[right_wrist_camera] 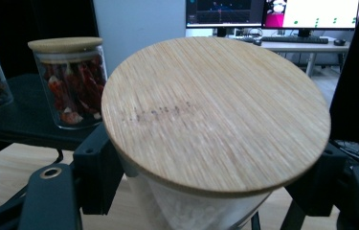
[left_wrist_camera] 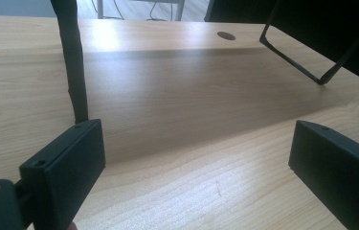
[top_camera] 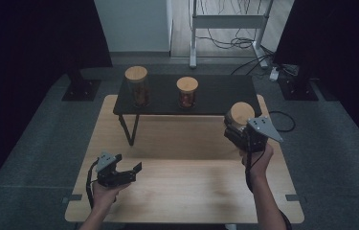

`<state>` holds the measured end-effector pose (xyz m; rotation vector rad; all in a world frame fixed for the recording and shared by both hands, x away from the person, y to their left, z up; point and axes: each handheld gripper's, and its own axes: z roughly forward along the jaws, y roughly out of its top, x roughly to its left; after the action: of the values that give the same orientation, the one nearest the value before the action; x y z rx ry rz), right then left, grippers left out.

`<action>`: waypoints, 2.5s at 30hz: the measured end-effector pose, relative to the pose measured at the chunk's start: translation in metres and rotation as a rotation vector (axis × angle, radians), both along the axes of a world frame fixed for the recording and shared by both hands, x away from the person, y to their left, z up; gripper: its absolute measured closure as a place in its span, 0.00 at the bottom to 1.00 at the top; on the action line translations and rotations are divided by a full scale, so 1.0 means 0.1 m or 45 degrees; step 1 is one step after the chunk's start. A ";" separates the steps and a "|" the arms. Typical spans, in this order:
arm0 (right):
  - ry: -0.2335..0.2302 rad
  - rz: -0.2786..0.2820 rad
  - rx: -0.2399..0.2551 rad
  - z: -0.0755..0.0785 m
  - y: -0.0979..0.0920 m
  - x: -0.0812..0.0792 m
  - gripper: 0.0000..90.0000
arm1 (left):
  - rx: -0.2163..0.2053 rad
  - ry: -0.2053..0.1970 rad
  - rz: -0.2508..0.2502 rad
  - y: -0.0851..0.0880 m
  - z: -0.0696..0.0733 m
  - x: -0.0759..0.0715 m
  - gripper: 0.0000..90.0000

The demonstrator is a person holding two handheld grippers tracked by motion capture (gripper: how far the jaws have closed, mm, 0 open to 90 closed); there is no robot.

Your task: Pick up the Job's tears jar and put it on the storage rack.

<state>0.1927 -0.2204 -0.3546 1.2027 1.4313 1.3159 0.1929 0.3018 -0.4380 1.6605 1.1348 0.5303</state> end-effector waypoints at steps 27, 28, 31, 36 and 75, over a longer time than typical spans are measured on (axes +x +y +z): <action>-0.001 -0.028 -0.019 0.09 0.08 0.32 0.28 | -0.013 0.003 0.019 0.03 -0.02 0.02 0.05; -0.002 -0.028 -0.019 0.09 0.09 0.33 0.28 | -0.013 0.004 0.020 0.04 -0.02 0.02 0.05; -0.001 -0.031 -0.015 0.10 0.09 0.36 0.28 | -0.013 0.007 0.021 0.04 -0.02 0.03 0.05; -0.005 -0.032 -0.018 0.12 0.11 0.41 0.28 | -0.015 0.008 0.029 0.06 -0.02 0.04 0.05; 0.030 -0.076 -0.060 0.22 0.35 0.85 0.28 | 0.000 0.000 0.038 0.07 -0.02 0.03 0.05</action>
<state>0.2778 -0.1857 -0.3322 1.2239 1.4246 1.2250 0.1958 0.3088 -0.4399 1.6459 1.1613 0.5494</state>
